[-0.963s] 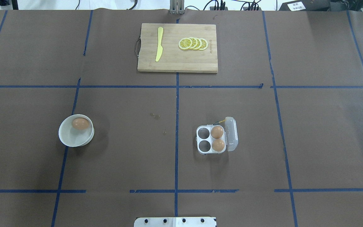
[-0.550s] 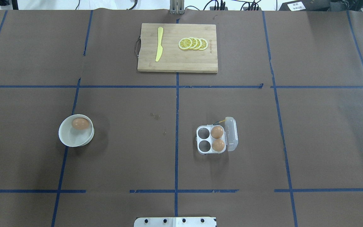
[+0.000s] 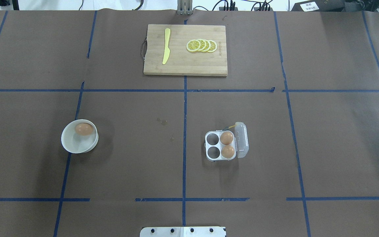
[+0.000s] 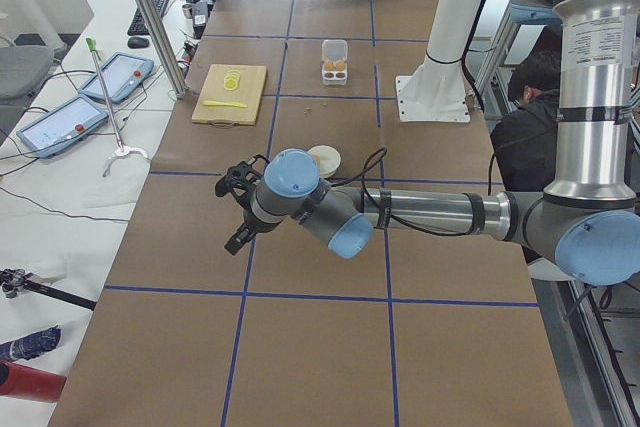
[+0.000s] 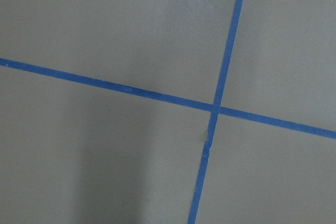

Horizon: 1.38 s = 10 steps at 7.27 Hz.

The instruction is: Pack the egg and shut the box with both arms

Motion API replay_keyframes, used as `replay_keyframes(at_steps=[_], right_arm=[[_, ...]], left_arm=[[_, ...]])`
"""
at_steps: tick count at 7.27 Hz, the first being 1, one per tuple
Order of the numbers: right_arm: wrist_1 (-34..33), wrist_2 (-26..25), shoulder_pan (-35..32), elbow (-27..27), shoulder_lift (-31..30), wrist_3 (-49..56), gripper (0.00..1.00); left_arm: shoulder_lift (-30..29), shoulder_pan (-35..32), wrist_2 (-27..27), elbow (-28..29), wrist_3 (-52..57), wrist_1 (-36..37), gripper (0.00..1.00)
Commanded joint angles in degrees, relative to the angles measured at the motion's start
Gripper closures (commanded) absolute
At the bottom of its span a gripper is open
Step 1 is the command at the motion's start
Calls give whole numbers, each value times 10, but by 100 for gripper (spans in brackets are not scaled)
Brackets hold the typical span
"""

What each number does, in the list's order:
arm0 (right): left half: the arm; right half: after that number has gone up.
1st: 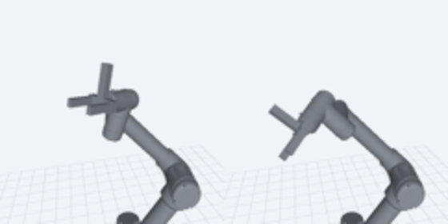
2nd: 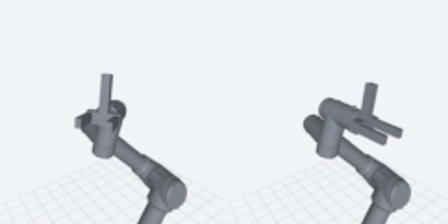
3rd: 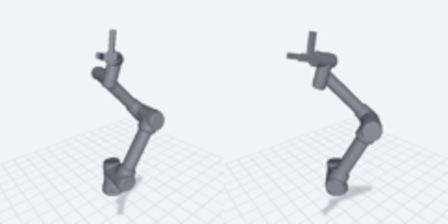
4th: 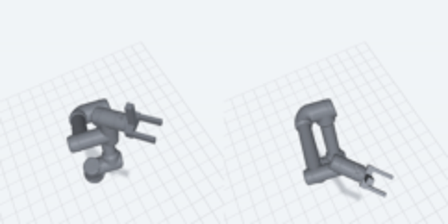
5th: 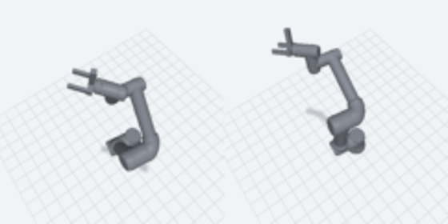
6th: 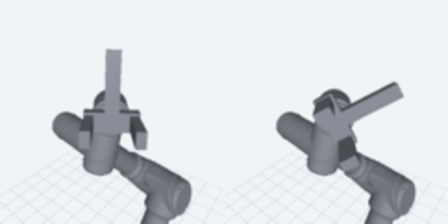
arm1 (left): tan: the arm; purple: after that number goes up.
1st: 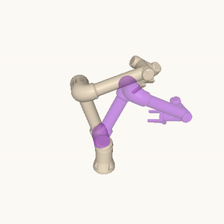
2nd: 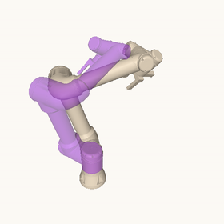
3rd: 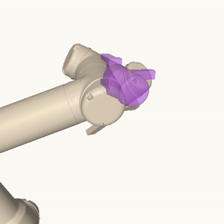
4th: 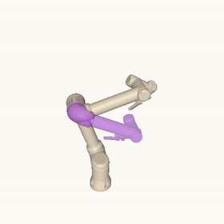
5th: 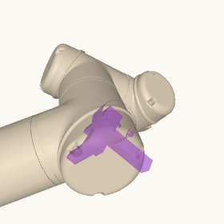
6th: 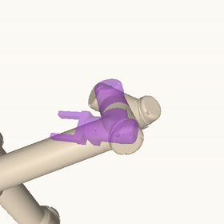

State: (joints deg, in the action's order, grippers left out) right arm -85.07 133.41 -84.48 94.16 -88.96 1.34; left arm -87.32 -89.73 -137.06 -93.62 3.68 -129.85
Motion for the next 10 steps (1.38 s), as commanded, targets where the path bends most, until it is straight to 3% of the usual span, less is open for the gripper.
replay_keyframes(at_steps=[1, 2, 3, 5, 6, 8, 10], right_arm=[[0, 26, -1, 0, 1, 1, 0], [0, 33, -1, -2, 0, 1, 0], [0, 39, -1, -4, 1, 1, 0], [0, 40, -1, -4, 0, 1, 0], [0, 40, -1, -4, 0, 1, 0], [0, 41, -1, 0, -4, 2, 0], [0, 42, -1, -2, -5, 2, 0]], left_arm=[[-19, 1, -19, 23, -50, -45, 0], [-15, 4, -28, 12, -50, -98, 0], [-24, 51, -44, 12, -93, -116, 0], [-33, 119, -19, -22, -160, -119, 0], [-30, 175, 52, -47, -175, -118, 0], [-33, 310, 119, -82, -214, -120, 1], [-36, 402, 221, -104, -208, -127, 0]])
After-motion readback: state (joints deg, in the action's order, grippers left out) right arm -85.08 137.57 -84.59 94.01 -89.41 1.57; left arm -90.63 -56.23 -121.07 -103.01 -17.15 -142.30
